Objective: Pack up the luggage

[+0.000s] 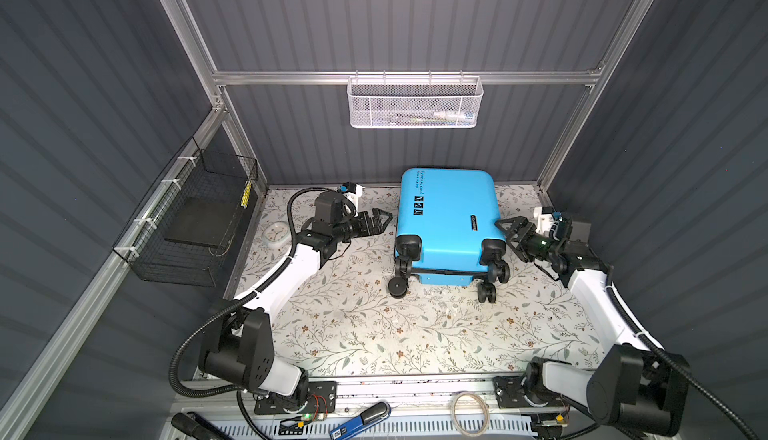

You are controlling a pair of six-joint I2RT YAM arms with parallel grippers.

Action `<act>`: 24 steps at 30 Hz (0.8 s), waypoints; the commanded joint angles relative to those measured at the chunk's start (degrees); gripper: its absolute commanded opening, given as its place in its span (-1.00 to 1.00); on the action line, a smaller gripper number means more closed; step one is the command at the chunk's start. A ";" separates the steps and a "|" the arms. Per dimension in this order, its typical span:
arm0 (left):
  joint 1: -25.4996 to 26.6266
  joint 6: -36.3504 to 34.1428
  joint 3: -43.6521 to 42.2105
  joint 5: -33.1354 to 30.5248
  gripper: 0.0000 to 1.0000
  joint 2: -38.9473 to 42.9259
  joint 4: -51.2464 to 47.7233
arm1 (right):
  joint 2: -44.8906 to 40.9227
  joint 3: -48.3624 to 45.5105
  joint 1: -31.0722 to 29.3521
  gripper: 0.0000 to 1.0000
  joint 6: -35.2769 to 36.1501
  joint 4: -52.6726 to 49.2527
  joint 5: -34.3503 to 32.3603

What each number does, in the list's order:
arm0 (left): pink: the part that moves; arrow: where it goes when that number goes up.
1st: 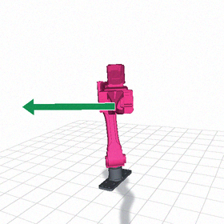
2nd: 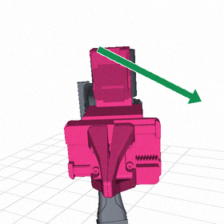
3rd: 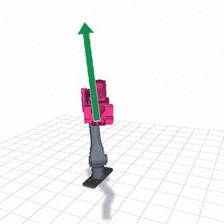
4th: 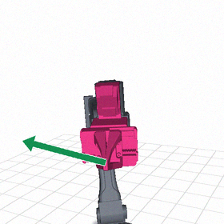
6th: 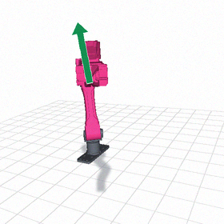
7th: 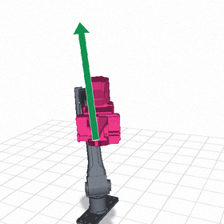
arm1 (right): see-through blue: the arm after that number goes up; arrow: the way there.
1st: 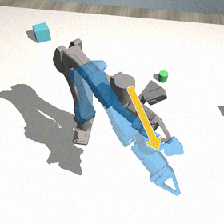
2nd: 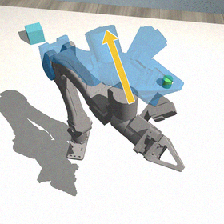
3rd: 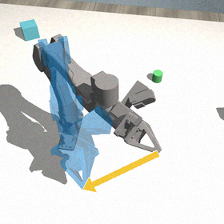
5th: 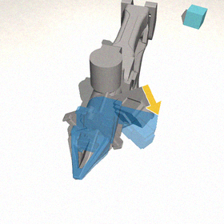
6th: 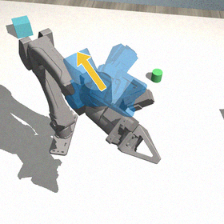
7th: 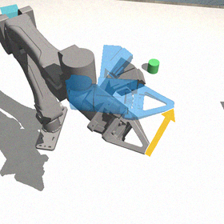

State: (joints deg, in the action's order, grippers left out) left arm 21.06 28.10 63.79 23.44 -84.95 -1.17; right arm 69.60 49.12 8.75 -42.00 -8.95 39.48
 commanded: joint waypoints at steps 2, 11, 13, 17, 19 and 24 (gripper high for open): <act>0.03 -0.50 -2.52 -0.84 1.00 2.07 0.47 | -1.72 2.74 -2.86 0.73 1.45 -0.85 -0.76; 0.03 -0.97 -6.32 -4.17 1.00 7.30 -1.00 | -16.69 2.16 -10.66 0.74 9.18 -20.04 -23.75; 0.01 -1.28 -6.84 -6.83 1.00 8.34 -1.56 | -17.95 1.88 -14.38 0.74 10.32 -23.75 -28.84; -0.56 -2.27 -7.78 -8.04 1.00 9.85 -3.18 | -20.12 0.18 -20.11 0.76 10.45 -28.46 -37.33; -1.29 -2.24 -8.52 -7.80 1.00 10.64 -3.40 | -21.11 -1.04 -22.15 0.78 10.04 -29.87 -39.40; -2.62 -1.57 -10.56 -6.65 1.00 11.82 -2.41 | -22.05 -3.86 -24.40 0.77 9.06 -29.90 -39.93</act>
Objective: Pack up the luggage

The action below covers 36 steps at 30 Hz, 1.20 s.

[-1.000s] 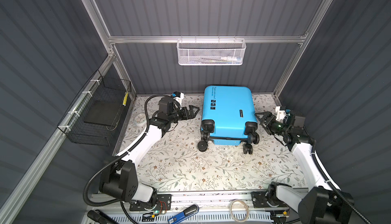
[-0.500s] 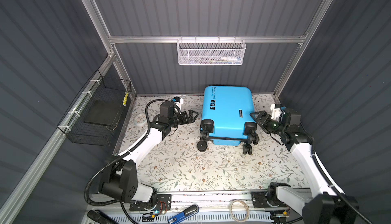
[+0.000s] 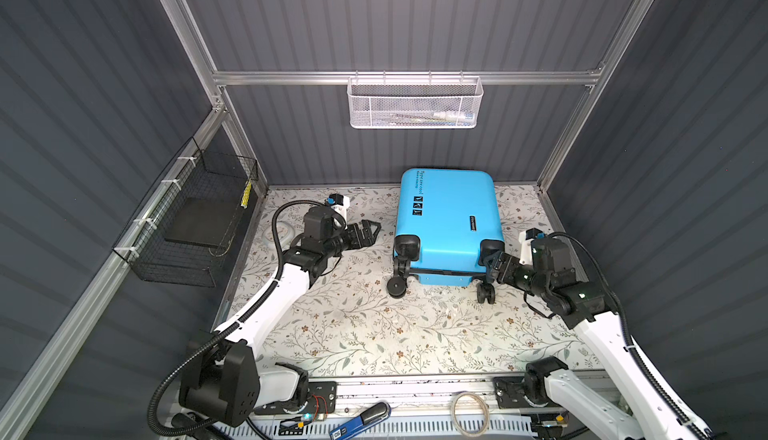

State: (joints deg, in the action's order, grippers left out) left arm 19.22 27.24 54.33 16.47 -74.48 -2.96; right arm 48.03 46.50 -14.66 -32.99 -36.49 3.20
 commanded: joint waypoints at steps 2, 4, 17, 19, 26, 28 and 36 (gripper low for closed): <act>-1.27 -0.23 -1.58 1.25 1.00 1.10 -0.14 | -0.18 -1.81 -1.75 0.74 0.22 -1.77 -4.18; -1.51 0.11 -1.92 1.81 1.00 0.92 0.38 | 0.25 -2.16 -2.62 0.69 0.79 -0.74 -4.65; -2.00 1.79 -3.59 4.62 1.00 -0.03 3.16 | 0.46 -6.07 -6.14 0.11 2.93 6.88 -7.69; -2.00 1.83 -3.77 4.63 1.00 0.03 3.22 | 0.27 -6.06 -6.30 -0.04 3.09 6.85 -7.86; -2.08 2.05 -4.85 4.58 1.00 -0.05 3.84 | -1.17 -3.48 -6.70 -0.71 3.84 5.67 -8.91; -2.17 2.11 -5.43 4.31 1.00 0.03 4.03 | -1.45 -2.07 -6.77 -0.90 4.22 5.37 -9.00; -2.32 1.18 -7.93 5.14 1.00 0.56 5.37 | -1.33 2.17 -6.87 -1.00 4.88 6.44 -9.05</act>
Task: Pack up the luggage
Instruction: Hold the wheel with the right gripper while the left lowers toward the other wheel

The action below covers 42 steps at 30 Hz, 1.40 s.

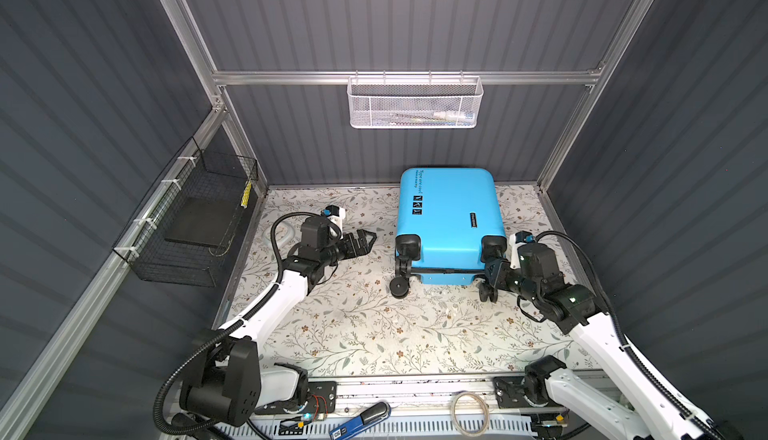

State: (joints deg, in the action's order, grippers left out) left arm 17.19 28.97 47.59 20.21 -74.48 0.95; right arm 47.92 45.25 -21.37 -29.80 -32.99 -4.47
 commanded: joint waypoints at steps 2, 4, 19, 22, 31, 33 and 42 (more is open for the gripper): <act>-0.30 -1.05 -1.92 1.56 1.00 0.65 1.84 | -0.42 3.10 -0.12 -1.00 1.66 3.77 -1.27; -0.30 -1.68 -2.81 1.67 1.00 0.90 2.21 | 0.46 2.35 -0.17 -1.00 1.52 5.20 -1.08; -0.23 -6.01 -8.77 3.42 1.00 -2.13 7.01 | 1.65 -2.26 -0.17 -1.00 1.04 10.40 -3.26; 0.20 -6.14 -12.72 3.70 1.00 -2.89 14.65 | 1.40 -2.41 -0.17 -1.00 0.92 10.39 -3.31; 3.73 -12.47 -25.66 0.47 1.00 -1.56 39.86 | 0.96 -1.95 -0.17 -1.00 0.36 10.37 -2.40; 4.92 -13.72 -27.81 -0.92 1.00 -3.24 45.24 | 1.13 -1.93 -0.17 -1.00 0.10 10.43 -1.88; 13.70 -18.20 -32.29 -9.14 0.71 -16.59 69.44 | 1.06 -2.06 -0.14 -1.00 -0.32 10.42 -0.38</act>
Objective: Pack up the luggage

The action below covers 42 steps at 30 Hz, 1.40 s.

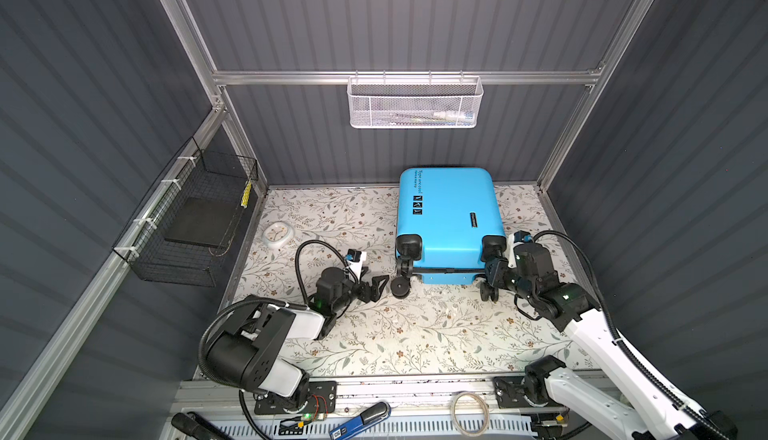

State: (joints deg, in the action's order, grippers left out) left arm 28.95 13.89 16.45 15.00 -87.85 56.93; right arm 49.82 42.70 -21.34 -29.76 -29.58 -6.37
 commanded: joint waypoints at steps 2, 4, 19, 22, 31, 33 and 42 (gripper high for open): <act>3.73 -3.75 -1.57 -6.18 0.67 -6.71 19.16 | -1.04 0.55 -0.19 -1.00 -0.39 6.98 1.45; 4.93 -3.97 -1.73 -7.96 0.60 -10.36 25.70 | -1.20 0.65 -0.15 -1.00 -0.39 6.77 1.22; 6.73 -9.61 3.47 -6.35 -0.08 -19.17 30.76 | -1.70 1.96 -0.18 -1.00 -1.38 1.85 -0.23; 6.73 -9.58 4.29 -5.12 -0.06 -20.22 30.76 | -1.27 2.08 -0.14 -1.00 -1.53 1.63 -0.11; 6.76 -8.84 5.69 -4.33 -0.14 -22.38 30.71 | -0.23 2.37 -0.19 -1.00 -1.72 1.85 0.04; 6.74 -8.58 6.17 -4.11 -0.18 -22.84 30.76 | -0.08 2.31 -0.19 -1.00 -1.77 1.95 0.03; 6.77 -7.69 8.24 -2.90 -0.31 -24.27 30.73 | -0.05 2.31 -0.15 -1.00 -2.06 1.66 0.05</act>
State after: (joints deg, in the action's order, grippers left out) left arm 35.33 6.20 23.03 10.83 -111.53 85.08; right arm 49.84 42.85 -21.37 -31.07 -30.46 -6.24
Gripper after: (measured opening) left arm 0.346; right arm 0.427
